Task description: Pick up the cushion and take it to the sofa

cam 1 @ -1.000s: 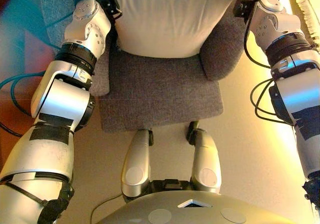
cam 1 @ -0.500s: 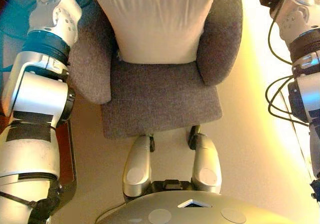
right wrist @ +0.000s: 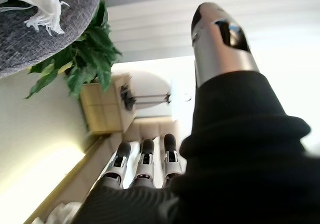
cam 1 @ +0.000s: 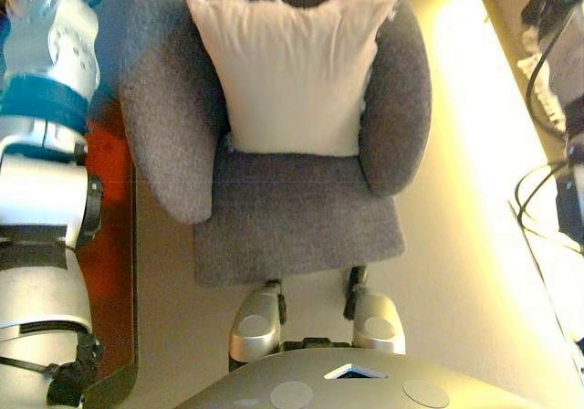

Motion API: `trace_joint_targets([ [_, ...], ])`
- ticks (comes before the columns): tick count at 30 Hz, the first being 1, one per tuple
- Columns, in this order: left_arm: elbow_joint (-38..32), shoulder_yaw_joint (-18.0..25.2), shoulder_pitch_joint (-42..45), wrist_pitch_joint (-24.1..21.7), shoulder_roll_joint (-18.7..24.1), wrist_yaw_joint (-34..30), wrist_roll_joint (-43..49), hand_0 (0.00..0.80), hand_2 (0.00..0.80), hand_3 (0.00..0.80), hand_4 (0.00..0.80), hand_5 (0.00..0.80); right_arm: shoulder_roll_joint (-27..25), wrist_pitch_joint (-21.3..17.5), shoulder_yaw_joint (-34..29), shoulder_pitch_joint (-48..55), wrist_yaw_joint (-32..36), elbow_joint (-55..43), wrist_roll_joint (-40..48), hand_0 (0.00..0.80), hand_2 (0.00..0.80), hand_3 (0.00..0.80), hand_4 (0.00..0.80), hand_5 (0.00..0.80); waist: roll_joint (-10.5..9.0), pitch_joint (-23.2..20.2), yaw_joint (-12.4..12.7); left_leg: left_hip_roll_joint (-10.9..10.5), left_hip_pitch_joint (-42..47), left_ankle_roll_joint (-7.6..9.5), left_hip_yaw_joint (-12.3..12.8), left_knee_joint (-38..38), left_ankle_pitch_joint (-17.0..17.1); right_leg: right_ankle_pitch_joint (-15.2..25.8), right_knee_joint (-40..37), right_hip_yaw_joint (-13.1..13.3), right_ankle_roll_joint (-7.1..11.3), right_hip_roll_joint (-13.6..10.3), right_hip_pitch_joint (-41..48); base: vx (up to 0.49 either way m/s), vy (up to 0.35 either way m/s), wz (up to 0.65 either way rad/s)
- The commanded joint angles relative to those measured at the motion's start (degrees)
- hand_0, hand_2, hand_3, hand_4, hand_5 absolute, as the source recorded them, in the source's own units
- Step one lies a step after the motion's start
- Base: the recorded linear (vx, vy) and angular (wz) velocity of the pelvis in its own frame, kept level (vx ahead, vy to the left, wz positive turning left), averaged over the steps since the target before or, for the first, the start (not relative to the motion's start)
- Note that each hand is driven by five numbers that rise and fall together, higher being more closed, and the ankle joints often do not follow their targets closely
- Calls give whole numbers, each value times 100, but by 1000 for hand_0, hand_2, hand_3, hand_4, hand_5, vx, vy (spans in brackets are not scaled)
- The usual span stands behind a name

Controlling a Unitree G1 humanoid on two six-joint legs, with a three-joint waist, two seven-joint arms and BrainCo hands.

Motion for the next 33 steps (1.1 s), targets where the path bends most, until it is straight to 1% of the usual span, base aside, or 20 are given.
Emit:
trace_joint_targets([
  [1, -847, 679, 1415, -597, -161, -819, 534, 0, 0, 0, 0, 0, 273, -567, -580, 1624, -54, -1302, -170, 0, 0, 0, 0, 0, -224, -454, 48, 93, 75, -165, 223, 199, -212, -138, -44, 13, 74, -111, 208, 206, -21, 4],
  [2, -1495, 993, 2165, -643, -448, -1262, 493, 0, 0, 0, 0, 0, 671, -683, -899, 2442, 63, -1914, -123, 0, 0, 0, 0, 0, -241, -509, 55, 68, 196, -113, 213, 179, -243, -149, -67, 23, 54, -85, 335, 234, -24, 8],
  [3, -2133, 1307, 3063, -725, -844, -1699, 612, 0, 0, 0, 0, 0, 1068, -796, -1323, 3339, 447, -2351, -102, 0, 0, 0, 0, 0, -256, -608, 65, 61, 329, -63, 225, 136, -263, -150, -109, 19, 48, -53, 473, 232, -24, 13],
  [5, -2761, 1557, 3912, -707, -1325, -2163, 554, 0, 0, 0, 0, 0, 1518, -908, -1597, 4123, 973, -2612, -202, 0, 0, 0, 0, 0, -275, -727, 88, 60, 500, -8, 265, 62, -284, -141, -179, 1, 50, -19, 650, 174, -18, 12],
  [6, -3003, 1594, 4355, -635, -1691, -2440, 758, 0, 0, 0, 0, 0, 1821, -972, -1568, 4478, 1065, -2831, -401, 0, 0, 0, 0, 0, -300, -778, 105, 53, 627, 27, 301, 5, -306, -132, -243, -16, 57, 0, 778, 115, -16, 10],
  [7, -3138, 1604, 4538, -582, -1771, -2533, 743, 0, 0, 0, 0, 0, 1909, -927, -1569, 4653, 1084, -3004, -430, 0, 0, 0, 0, 0, -309, -807, 109, 49, 696, 42, 312, -37, -312, -125, -288, -18, 61, 12, 845, 66, -13, 7],
  [8, -3375, 1699, 4990, -344, -2009, -2898, 564, 0, 0, 0, 0, 0, 2196, -905, -1575, 5028, 1258, -3205, -701, 0, 0, 0, 0, 0, -326, -852, 116, 39, 772, 67, 338, -64, -320, -113, -339, -20, 46, 47, 927, 0, 0, 0],
  [9, -3461, 1756, 5404, -314, -2220, -3175, 698, 0, 0, 0, 0, 0, 2368, -1013, -1546, 5339, 1393, -3305, -1158, 0, 0, 0, 0, 0, -338, -890, 114, 36, 834, 81, 378, -88, -327, -96, -386, -30, 43, 70, 988, -12, -14, -10],
  [11, -3638, 1716, 5843, -111, -2377, -3329, 662, 0, 0, 0, 0, 0, 2478, -989, -1465, 5690, 1506, -3512, -1449, 0, 0, 0, 0, 0, -352, -923, 123, 31, 886, 100, 409, -116, -322, -58, -455, -38, 42, 101, 1050, -43, -16, -12],
  [12, -3677, 1691, 6127, -108, -2453, -3410, 791, 0, 0, 0, 0, 0, 2557, -985, -1377, 5927, 1630, -3605, -1384, 0, 0, 0, 0, 0, -366, -934, 138, 25, 912, 106, 423, -125, -323, -46, -478, -41, 42, 116, 1079, -49, -19, -4],
  [14, -3598, 1613, 6512, 40, -2541, -3574, 635, 0, 0, 0, 0, 0, 2683, -971, -1242, 6248, 1879, -3599, -1295, 0, 0, 0, 0, 0, -396, -939, 165, 12, 963, 124, 448, -145, -332, -26, -515, -36, 37, 144, 1132, -55, -19, 0],
  [16, -3496, 1555, 6759, 61, -2619, -3708, 900, 0, 0, 0, 0, 0, 2710, -924, -1162, 6415, 1965, -3566, -1247, 0, 0, 0, 0, 0, -414, -939, 194, -1, 982, 128, 463, -153, -341, -7, -552, -50, 42, 157, 1158, -63, -15, -2],
  [18, -3447, 1393, 6931, 273, -2598, -3722, 676, 0, 0, 0, 0, 0, 2743, -825, -1041, 6479, 1958, -3467, -862, 0, 0, 0, 0, 0, -422, -925, 235, -4, 999, 131, 466, -176, -330, 26, -586, -83, 38, 175, 1178, -80, -12, -2],
  [19, -3372, 1387, 6975, 267, -2632, -3759, 848, 0, 0, 0, 0, 0, 2795, -868, -997, 6506, 1931, -3382, -917, 0, 0, 0, 0, 0, -426, -926, 254, -4, 1002, 127, 468, -196, -322, 36, -617, -110, 40, 176, 1189, -96, 1, 0],
  [20, -3369, 1314, 7085, 109, -2571, -3702, 1161, 0, 0, 0, 0, 0, 2783, -909, -948, 6538, 1888, -3318, -938, 0, 0, 0, 0, 0, -418, -923, 278, 3, 1022, 130, 487, -243, -312, 41, -642, -154, 45, 180, 1200, -112, 7, 0],
  [22, -3390, 1164, 7098, 182, -2453, -3580, 1008, 0, 0, 0, 0, 0, 2754, -768, -844, 6517, 1836, -3333, -618, 0, 0, 0, 0, 0, -398, -906, 288, 4, 1020, 131, 493, -304, -273, 63, -669, -176, 49, 196, 1184, -115, 7, -1],
  [25, -3219, 1146, 7159, 25, -2474, -3694, 1193, 0, 0, 0, 0, 0, 2803, -875, -766, 6635, 2108, -3246, -411, 0, 0, 0, 0, 0, -383, -900, 306, 20, 1003, 112, 536, -409, -227, 88, -750, -264, 60, 210, 1164, -98, 0, -4],
  [27, -3131, 966, 7059, 60, -2397, -3552, 1202, 0, 0, 0, 0, 0, 2779, -919, -646, 6569, 2012, -3125, -616, 0, 0, 0, 0, 0, -362, -898, 309, 25, 973, 97, 521, -511, -166, 107, -787, -282, 67, 236, 1121, -118, -9, -1],
  [31, -2956, 795, 6910, 56, -2322, -3515, 1503, 0, 0, 0, 0, 0, 2628, -1059, -499, 6431, 1914, -2904, -1032, 0, 0, 0, 0, 0, -366, -897, 300, 18, 920, 85, 518, -527, -152, 120, -801, -290, 70, 258, 1058, -86, -15, 3],
  [33, -2906, 713, 6818, 180, -2289, -3684, 1468, 0, 0, 0, 0, 0, 2510, -1168, -391, 6327, 1711, -2861, -1464, 0, 0, 0, 0, 0, -368, -914, 295, 10, 917, 81, 523, -526, -150, 125, -818, -269, 70, 270, 1054, -48, -9, 0],
])
